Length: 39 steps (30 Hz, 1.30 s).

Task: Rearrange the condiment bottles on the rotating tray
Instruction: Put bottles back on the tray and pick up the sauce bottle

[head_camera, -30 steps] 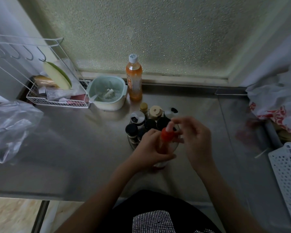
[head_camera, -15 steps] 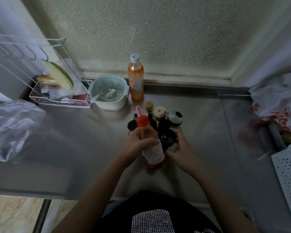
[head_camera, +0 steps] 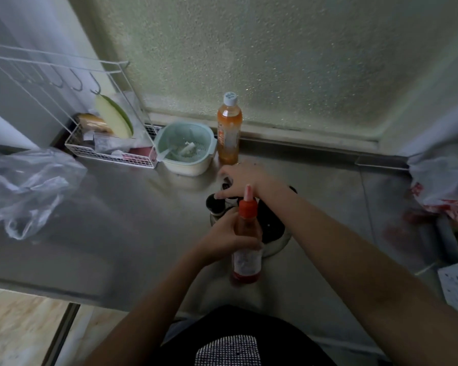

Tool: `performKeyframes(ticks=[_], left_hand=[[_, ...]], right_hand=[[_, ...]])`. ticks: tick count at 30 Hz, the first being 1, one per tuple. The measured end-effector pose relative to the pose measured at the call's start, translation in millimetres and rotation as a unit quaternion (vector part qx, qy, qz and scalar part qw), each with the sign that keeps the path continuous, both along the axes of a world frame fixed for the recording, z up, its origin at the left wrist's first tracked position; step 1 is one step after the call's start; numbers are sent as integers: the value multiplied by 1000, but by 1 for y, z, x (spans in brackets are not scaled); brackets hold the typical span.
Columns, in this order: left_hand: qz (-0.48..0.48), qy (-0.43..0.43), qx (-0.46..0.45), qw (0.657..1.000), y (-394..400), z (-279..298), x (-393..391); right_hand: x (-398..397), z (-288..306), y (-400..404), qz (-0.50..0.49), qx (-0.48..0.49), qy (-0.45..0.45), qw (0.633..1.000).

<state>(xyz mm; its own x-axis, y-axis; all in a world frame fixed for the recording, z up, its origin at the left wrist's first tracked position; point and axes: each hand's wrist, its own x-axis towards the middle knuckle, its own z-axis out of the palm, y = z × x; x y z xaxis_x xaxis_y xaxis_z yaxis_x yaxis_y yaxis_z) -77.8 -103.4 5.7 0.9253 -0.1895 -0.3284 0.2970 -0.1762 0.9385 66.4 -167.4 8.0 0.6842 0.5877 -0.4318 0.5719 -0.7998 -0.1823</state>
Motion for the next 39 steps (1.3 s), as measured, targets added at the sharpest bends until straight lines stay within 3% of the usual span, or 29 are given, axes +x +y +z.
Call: performKeyframes(ticks=[2, 6, 10, 15, 20, 22, 26, 33, 39], left_hand=[[4, 10, -6, 1000, 2, 0, 1], [-3, 25, -16, 1000, 5, -4, 2], [-12, 24, -20, 999, 6, -6, 5], [-18, 21, -27, 999, 7, -7, 4], [-2, 20, -38, 999, 8, -14, 3], [-6, 23, -39, 999, 8, -15, 3], [-20, 34, -54, 998, 8, -15, 2], [-21, 24, -49, 998, 7, -15, 2], [-15, 37, -44, 998, 6, -13, 1]], right_hand=[[4, 1, 5, 17, -62, 1, 998], [10, 15, 5, -1, -104, 101, 989], [6, 5, 5, 38, -167, 12, 985], [-5, 0, 4, 11, -78, -17, 997], [-13, 64, -17, -52, 111, 6, 992], [-21, 86, -41, -111, 201, 2, 973], [-51, 106, -93, -257, 358, -61, 895], [-101, 78, -158, -380, 364, -96, 845], [-114, 34, -157, -386, 298, -39, 872]])
